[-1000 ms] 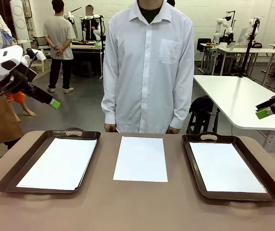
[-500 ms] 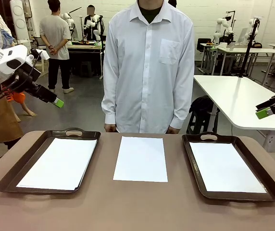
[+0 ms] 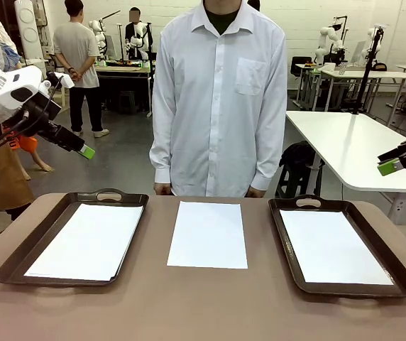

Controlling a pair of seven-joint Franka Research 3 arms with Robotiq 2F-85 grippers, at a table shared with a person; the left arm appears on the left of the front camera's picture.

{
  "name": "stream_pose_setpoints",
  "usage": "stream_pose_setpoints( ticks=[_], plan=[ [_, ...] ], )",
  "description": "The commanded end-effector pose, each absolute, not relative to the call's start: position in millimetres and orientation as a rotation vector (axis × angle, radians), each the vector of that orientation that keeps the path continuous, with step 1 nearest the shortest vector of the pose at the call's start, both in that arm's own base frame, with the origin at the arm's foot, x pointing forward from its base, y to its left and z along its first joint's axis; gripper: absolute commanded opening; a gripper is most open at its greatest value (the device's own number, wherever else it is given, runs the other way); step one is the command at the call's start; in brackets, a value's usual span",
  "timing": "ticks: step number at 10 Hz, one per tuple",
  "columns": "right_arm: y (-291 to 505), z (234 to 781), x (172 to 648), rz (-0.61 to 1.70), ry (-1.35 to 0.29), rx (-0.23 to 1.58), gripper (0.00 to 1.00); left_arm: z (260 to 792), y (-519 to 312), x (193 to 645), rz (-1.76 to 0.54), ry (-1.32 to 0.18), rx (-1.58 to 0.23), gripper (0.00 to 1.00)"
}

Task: Sort the A4 documents.
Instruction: Receive the A4 Paper.

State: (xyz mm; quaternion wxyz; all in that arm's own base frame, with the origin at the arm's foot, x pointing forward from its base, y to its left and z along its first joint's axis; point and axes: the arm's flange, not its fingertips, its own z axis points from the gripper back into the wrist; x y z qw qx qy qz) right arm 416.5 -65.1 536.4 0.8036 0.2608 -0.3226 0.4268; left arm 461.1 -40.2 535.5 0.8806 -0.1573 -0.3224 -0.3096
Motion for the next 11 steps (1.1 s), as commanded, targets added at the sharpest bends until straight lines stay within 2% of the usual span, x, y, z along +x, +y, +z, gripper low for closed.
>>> stream_pose_setpoints(
  ticks=[1, 11],
  plan=[
    [-64.0, 534.7, 416.1, 0.925, -0.693, 0.559, 1.0, 535.5, -38.3, 460.0, -0.649, -0.674, -0.335, 1.0],
    [-64.0, 534.7, 416.1, 0.925, -0.693, 0.559, 1.0, 535.5, -38.3, 460.0, -0.649, -0.674, -0.335, 1.0]
  ],
)
